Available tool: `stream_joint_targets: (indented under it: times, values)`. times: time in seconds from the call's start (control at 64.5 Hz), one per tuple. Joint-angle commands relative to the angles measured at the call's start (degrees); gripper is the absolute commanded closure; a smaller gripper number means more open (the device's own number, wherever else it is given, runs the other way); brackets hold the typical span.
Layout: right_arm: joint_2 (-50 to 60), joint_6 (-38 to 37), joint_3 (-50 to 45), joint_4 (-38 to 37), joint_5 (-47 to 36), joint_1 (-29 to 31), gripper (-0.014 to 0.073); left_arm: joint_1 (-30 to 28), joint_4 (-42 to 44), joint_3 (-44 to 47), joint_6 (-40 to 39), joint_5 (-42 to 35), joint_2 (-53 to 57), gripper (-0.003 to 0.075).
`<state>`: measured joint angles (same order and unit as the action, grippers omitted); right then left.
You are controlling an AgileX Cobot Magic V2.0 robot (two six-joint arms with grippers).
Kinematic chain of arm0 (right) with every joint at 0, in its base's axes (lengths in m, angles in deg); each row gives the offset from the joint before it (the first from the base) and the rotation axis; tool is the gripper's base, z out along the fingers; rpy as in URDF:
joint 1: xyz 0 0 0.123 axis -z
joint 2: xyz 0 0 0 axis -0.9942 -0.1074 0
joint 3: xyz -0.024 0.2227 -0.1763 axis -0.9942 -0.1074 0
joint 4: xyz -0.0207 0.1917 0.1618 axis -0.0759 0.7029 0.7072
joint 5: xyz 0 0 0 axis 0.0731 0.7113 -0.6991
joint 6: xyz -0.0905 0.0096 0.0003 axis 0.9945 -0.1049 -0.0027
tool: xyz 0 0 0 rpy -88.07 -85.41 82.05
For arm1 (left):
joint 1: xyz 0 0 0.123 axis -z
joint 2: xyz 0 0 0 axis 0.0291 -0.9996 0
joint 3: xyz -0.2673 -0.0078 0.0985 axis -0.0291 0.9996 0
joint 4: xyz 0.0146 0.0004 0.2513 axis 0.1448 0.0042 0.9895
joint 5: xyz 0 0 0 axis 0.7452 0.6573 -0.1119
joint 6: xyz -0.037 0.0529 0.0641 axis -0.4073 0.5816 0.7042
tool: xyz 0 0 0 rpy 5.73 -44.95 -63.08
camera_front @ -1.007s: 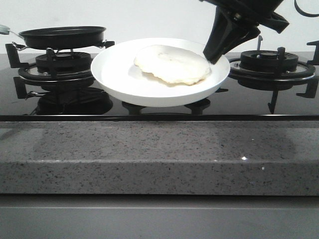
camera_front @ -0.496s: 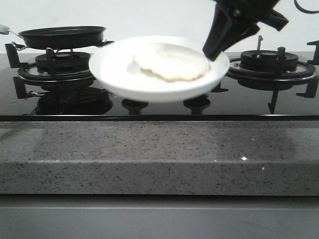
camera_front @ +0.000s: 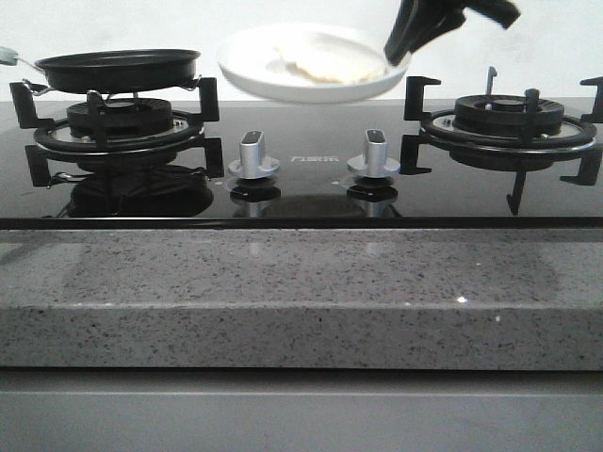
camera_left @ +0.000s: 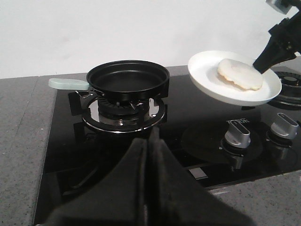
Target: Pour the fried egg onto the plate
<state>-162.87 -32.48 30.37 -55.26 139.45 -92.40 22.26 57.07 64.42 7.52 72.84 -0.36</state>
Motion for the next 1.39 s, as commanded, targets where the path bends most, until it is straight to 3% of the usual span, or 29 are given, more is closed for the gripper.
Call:
stream_joint_targets:
  times: [0.0, 0.403, 0.635, 0.682, 0.945, 1.038, 1.147, 1.209, 1.379]
  values:
    - [1.1, -0.8, 3.3, 0.0, 1.2, 0.2, 0.0651, 0.5, 0.0, -1.4, -0.6, -5.0, -0.6, 0.0739]
    - [-2.0, -0.8, 3.3, -2.9, 5.1, 0.2, 0.0635, 0.5, 0.0, -1.4, -0.6, -5.0, -0.6, 0.0739]
    - [-2.0, -0.8, 3.3, -2.9, 5.4, 0.2, 0.0355, 0.5, 0.0, -1.4, -0.6, -5.0, -0.6, 0.0739]
    - [-1.9, -0.8, 3.3, -2.9, 5.4, 0.2, 0.0335, 0.5, 0.0, -1.4, -0.6, -5.0, -0.6, 0.0739]
    - [-1.3, -1.5, 10.9, -7.4, 13.5, 0.2, 0.0346, 0.5, 0.0, -1.4, -0.6, -5.0, -0.6, 0.0739]
    - [-1.3, -2.4, 15.1, -8.9, 18.1, 0.2, 0.0447, 0.5, 0.0, -1.4, -0.6, -5.0, -0.6, 0.0739]
    - [-0.2, -2.6, 16.6, -9.2, 18.3, 0.2, 0.0613, 0.5, 0.0, -1.4, -0.6, -5.0, -0.6, 0.0739]
    - [0.7, -2.6, 16.6, -9.2, 18.3, 0.2, 0.0665, 0.5, 0.0, -1.4, -0.6, -5.0, -0.6, 0.0739]
    - [3.6, -3.0, 16.6, -10.5, 18.4, 0.2, 0.0654, 0.5, 0.0, -1.4, -0.6, -5.0, -0.6, 0.0739]
